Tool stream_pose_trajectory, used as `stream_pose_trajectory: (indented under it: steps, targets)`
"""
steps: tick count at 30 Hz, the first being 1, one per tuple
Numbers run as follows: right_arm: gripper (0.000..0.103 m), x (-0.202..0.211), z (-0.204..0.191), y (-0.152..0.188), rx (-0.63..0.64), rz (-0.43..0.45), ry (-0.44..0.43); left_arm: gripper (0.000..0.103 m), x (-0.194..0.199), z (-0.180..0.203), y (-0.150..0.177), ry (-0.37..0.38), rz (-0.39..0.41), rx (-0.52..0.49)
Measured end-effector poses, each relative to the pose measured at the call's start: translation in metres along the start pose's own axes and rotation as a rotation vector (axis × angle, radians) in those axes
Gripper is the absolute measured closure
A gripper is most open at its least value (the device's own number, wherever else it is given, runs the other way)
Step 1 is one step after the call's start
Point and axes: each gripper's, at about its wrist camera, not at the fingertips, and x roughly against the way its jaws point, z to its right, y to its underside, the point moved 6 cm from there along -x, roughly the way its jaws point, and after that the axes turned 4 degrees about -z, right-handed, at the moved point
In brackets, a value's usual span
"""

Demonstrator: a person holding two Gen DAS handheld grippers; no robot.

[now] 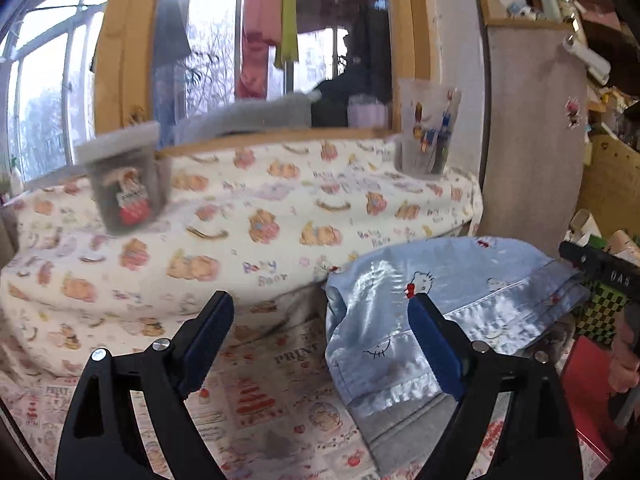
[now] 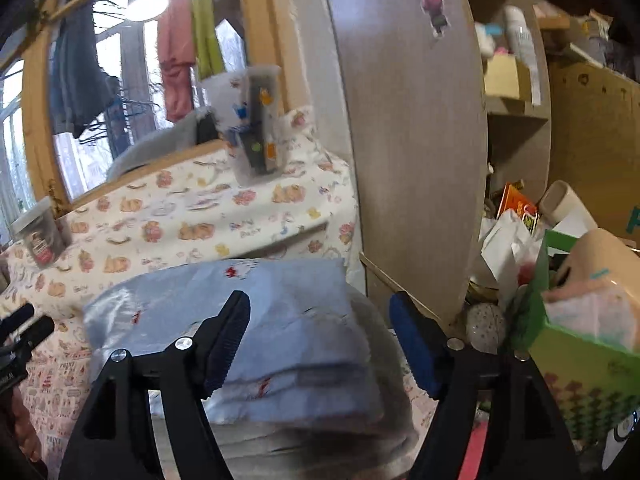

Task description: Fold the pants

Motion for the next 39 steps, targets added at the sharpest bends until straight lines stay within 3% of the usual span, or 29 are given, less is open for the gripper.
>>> stream_pose_trajectory:
  steps: [4,8,11,13,24,28,35,39]
  targets:
    - [0.022,0.024,-0.023,0.009,0.033,0.06,-0.032,0.015,0.032,-0.005,0.004,0.01,0.057,0.014]
    - [0.014,0.05,-0.045,0.017,0.028,0.164,-0.102,0.007,0.06,-0.01,0.014,-0.04,0.129,-0.008]
    - [0.0,0.057,-0.06,0.025,0.041,0.211,-0.126,0.0,0.076,-0.018,0.026,-0.06,0.204,-0.009]
    - [0.001,0.057,-0.07,0.032,0.054,0.228,-0.131,0.0,0.083,-0.022,0.032,-0.056,0.232,-0.006]
    - [0.001,0.037,-0.093,0.069,0.166,0.226,-0.083,0.0,0.061,-0.039,0.065,-0.046,0.2,-0.005]
    - [0.001,0.028,-0.098,0.073,0.191,0.182,-0.081,0.0,0.055,-0.039,0.072,-0.079,0.206,-0.028]
    - [0.001,0.027,-0.101,0.075,0.203,0.182,-0.078,0.0,0.041,-0.057,0.077,-0.075,0.131,0.064]
    - [0.001,0.027,-0.102,0.076,0.202,0.182,-0.074,0.0,0.04,-0.052,0.077,-0.073,0.128,0.04]
